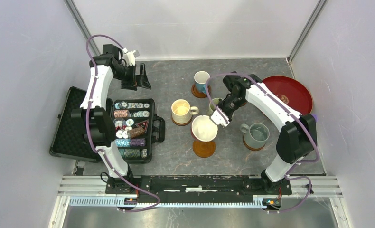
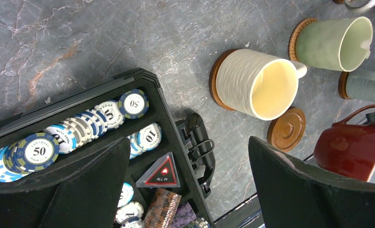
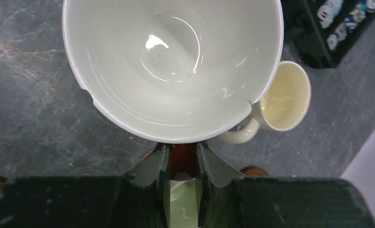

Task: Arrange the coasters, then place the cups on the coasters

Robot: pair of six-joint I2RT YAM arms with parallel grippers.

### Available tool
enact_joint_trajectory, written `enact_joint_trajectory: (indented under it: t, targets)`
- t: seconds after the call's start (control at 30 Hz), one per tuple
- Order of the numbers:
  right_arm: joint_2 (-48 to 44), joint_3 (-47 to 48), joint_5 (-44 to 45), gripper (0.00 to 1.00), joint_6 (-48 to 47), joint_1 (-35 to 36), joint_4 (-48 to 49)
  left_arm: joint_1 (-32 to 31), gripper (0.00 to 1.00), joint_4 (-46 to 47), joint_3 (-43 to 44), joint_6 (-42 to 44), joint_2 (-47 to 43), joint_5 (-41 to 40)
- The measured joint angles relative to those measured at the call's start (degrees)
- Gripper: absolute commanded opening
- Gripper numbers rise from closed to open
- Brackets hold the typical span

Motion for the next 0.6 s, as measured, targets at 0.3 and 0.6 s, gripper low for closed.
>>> enact_joint_trajectory:
  t: [0.3,0.6]
  targets:
    - [-0.22,-2.27,7.45,0.0,-0.33,5.79,-0.42,0.0,1.0,-0.04,-0.35,-0.02,-0.61,0.04]
    - [2.45,-2.27,10.34,0.0,0.11,7.21,-0.28,0.0,1.0,-0.02,-0.22,-0.02,-0.57,0.48]
